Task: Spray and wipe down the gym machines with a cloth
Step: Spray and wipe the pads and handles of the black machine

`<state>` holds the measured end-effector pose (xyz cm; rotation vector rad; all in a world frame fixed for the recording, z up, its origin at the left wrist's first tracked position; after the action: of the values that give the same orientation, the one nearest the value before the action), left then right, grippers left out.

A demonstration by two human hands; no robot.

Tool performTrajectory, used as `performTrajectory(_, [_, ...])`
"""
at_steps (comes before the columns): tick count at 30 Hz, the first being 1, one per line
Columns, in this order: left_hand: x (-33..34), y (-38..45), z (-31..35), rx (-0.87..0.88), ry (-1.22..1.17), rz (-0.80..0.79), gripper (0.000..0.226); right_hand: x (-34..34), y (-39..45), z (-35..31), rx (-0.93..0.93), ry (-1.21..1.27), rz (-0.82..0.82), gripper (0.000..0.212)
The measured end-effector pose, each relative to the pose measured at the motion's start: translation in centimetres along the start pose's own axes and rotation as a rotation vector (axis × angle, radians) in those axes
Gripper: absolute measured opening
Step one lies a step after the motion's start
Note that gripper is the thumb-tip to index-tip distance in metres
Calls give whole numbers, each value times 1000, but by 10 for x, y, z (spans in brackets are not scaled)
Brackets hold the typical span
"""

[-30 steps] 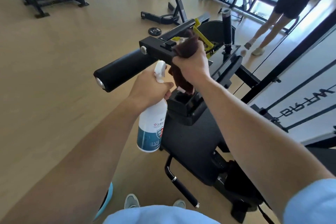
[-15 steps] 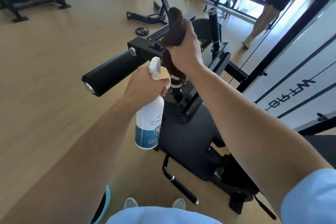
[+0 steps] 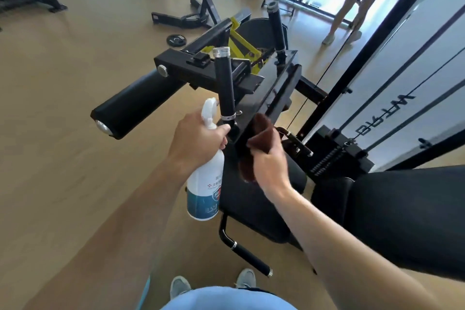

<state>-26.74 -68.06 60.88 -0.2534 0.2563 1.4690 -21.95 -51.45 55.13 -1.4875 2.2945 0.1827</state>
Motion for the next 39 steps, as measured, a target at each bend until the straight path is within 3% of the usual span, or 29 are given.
performTrajectory(2, [4, -1, 11, 50, -1, -6, 43, 30, -21, 15, -106, -148, -117, 83])
performTrajectory(4, [8, 0, 23, 97, 36, -42, 51, 40, -22, 19, -122, -67, -50, 79])
performTrajectory(10, [31, 24, 48, 44, 171, -209, 33, 34, 32, 13, -6, 21, 69, 81])
performTrajectory(16, [66, 40, 74, 67, 182, -220, 30, -2, 151, -6, 261, 30, 139, 77])
performTrajectory(21, [84, 55, 79, 54, 97, -208, 57, 0, 86, 20, 144, 174, -6, 113])
performTrajectory(24, [95, 68, 83, -48, 94, -276, 56, 7, 54, 41, 110, 271, -66, 104])
performTrajectory(30, [117, 93, 105, 14, 154, -237, 49, 4, 105, 37, 124, 268, -72, 113])
performTrajectory(35, [131, 138, 105, -53, 60, -193, 38, -2, 176, 48, 133, 232, 33, 93])
performTrajectory(39, [143, 159, 95, -157, -18, -265, 33, -22, 249, 36, 152, 167, 109, 75])
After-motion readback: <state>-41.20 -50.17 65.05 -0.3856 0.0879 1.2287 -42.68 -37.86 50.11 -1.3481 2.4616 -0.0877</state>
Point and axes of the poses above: each hand's wrist, its own y-axis towards the middle knuckle, its own x-axis out of the palm, z = x × y, the point moved 2 cm from there along y, towards the middle knuckle, and after that the axes turned 8 degrees about -y, right-handed, at the moved point
